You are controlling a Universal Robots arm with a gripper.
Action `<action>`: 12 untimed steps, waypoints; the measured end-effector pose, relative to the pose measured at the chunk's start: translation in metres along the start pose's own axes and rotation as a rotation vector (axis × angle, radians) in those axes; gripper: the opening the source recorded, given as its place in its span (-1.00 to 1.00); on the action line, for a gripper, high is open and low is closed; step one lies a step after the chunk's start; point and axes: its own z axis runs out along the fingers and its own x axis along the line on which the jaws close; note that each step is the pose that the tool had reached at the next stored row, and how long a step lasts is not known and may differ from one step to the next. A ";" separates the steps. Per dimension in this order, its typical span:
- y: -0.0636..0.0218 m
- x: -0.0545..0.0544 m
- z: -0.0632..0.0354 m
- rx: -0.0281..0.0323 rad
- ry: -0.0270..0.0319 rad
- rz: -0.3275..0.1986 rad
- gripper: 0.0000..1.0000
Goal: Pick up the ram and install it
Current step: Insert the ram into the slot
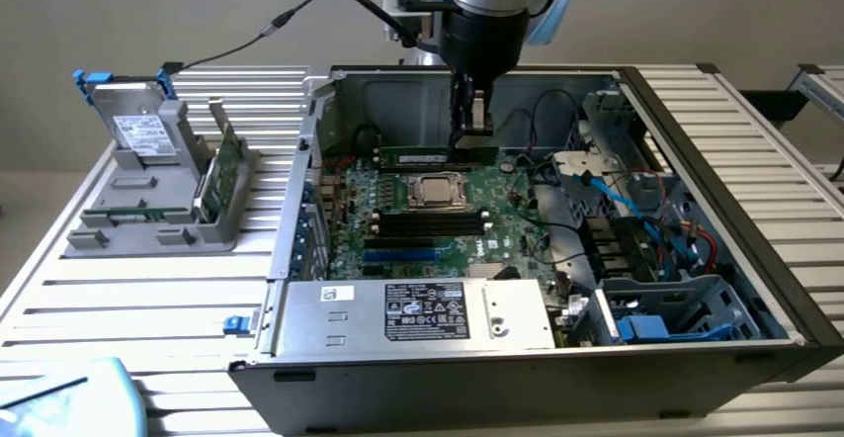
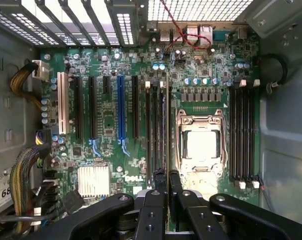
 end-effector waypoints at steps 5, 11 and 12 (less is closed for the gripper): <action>-0.0012 0.000 0.0079 0.0000 0.0000 0.001 -0.73; -0.0019 0.001 0.0185 0.0001 -0.0002 0.003 -0.73; -0.0020 0.001 0.0204 0.0002 -0.0002 0.004 -0.73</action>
